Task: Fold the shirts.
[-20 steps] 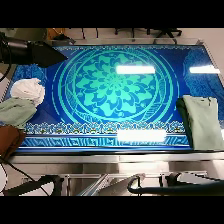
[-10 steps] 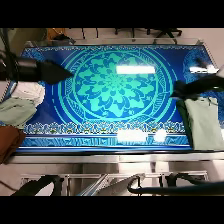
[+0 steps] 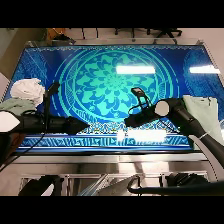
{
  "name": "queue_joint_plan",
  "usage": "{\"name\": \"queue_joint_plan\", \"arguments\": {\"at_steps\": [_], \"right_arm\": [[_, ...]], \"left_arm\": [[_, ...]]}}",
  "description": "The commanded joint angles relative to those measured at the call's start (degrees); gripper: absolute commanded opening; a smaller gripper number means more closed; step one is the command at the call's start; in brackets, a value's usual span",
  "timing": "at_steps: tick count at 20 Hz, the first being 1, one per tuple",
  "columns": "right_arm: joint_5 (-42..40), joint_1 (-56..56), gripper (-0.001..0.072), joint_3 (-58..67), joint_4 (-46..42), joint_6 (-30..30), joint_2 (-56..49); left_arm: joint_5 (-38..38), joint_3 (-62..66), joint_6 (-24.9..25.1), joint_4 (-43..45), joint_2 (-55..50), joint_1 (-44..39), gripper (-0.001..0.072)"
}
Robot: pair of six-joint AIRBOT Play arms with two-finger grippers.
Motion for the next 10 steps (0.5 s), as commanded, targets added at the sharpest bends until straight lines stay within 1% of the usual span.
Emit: {"name": "queue_joint_plan", "arguments": {"at_steps": [1, 10], "right_arm": [[-0.81, 3.02, 0.0015, -1.22, 2.14, 0.22, -0.81], [-0.83, 2.95, 0.0015, -1.22, 2.08, 0.2, -1.9]], "left_arm": [[1.95, -5.6, 0.11, -0.04, 4.2, -0.52, 0.0015], [2.38, -5.86, 0.11, 0.26, 8.48, -0.52, 0.0015]]}}
